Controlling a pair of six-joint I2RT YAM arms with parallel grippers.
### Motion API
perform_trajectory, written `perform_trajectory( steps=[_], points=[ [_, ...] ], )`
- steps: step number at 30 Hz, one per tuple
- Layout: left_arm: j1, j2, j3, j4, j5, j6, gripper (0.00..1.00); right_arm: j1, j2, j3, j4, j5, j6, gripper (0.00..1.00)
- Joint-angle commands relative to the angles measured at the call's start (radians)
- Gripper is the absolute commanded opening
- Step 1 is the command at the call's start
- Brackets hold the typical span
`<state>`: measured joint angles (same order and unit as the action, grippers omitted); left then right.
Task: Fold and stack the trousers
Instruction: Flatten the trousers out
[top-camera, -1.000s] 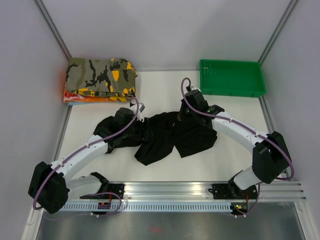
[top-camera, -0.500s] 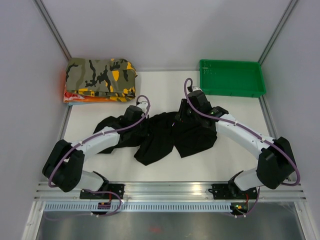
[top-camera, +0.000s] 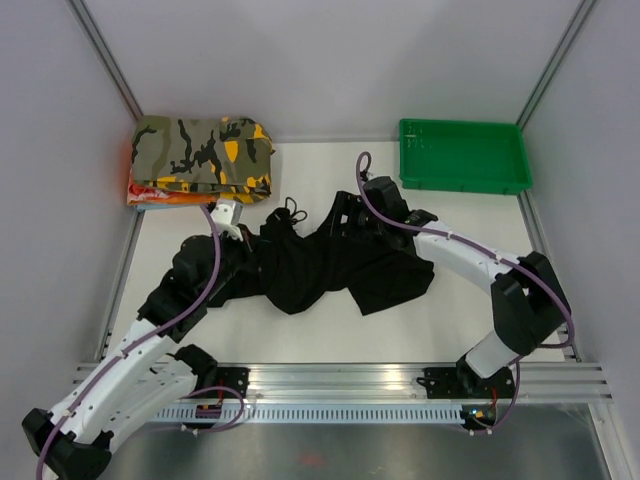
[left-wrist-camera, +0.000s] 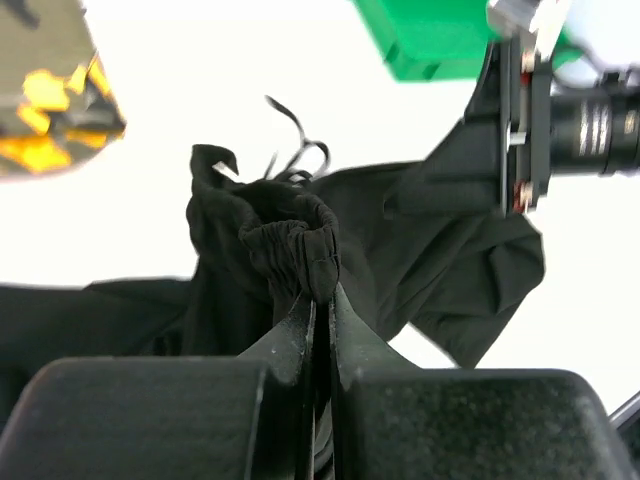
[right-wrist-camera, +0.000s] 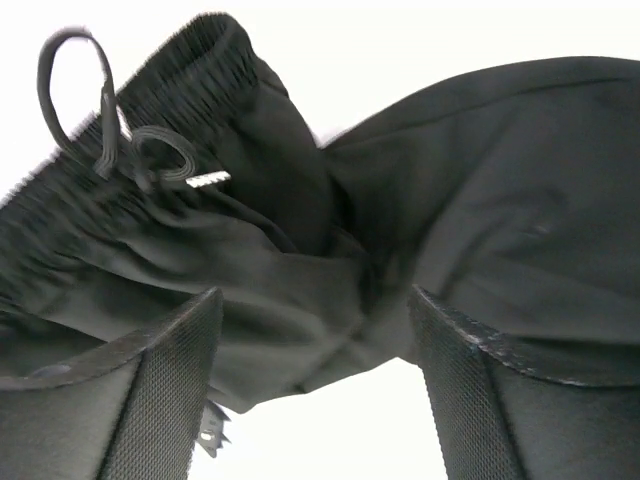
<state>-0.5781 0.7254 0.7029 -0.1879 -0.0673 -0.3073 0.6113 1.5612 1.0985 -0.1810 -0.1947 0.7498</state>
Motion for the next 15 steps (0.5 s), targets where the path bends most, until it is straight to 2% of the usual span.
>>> perform_trajectory(
  steps=[1, 3, 7, 10, 11, 14, 15],
  points=[
    [0.001, -0.026, -0.04, -0.116, -0.043, 0.028, 0.02, 0.002, 0.063, 0.07, 0.124, -0.058, 0.069, 0.85],
    [0.001, -0.052, -0.037, -0.13, -0.046, 0.004, 0.02, 0.004, 0.088, 0.086, 0.173, -0.084, 0.109, 0.91],
    [0.001, -0.09, -0.022, -0.172, -0.123, -0.059, 0.02, 0.018, 0.166, 0.119, 0.233, -0.107, 0.128, 0.92],
    [0.001, -0.078, 0.03, -0.237, -0.216, -0.121, 0.02, 0.019, 0.16, 0.12, 0.167, -0.054, 0.068, 0.94],
    [0.001, -0.063, 0.049, -0.249, -0.224, -0.125, 0.02, 0.016, 0.146, 0.112, 0.106, 0.012, 0.048, 0.94],
    [0.001, -0.003, 0.151, -0.239, -0.213, -0.084, 0.02, -0.016, 0.079, 0.077, 0.013, 0.128, -0.016, 0.96],
    [0.001, 0.024, 0.234, -0.232, -0.227, -0.073, 0.02, -0.03, 0.063, 0.052, -0.001, 0.142, -0.023, 0.98]
  ],
)
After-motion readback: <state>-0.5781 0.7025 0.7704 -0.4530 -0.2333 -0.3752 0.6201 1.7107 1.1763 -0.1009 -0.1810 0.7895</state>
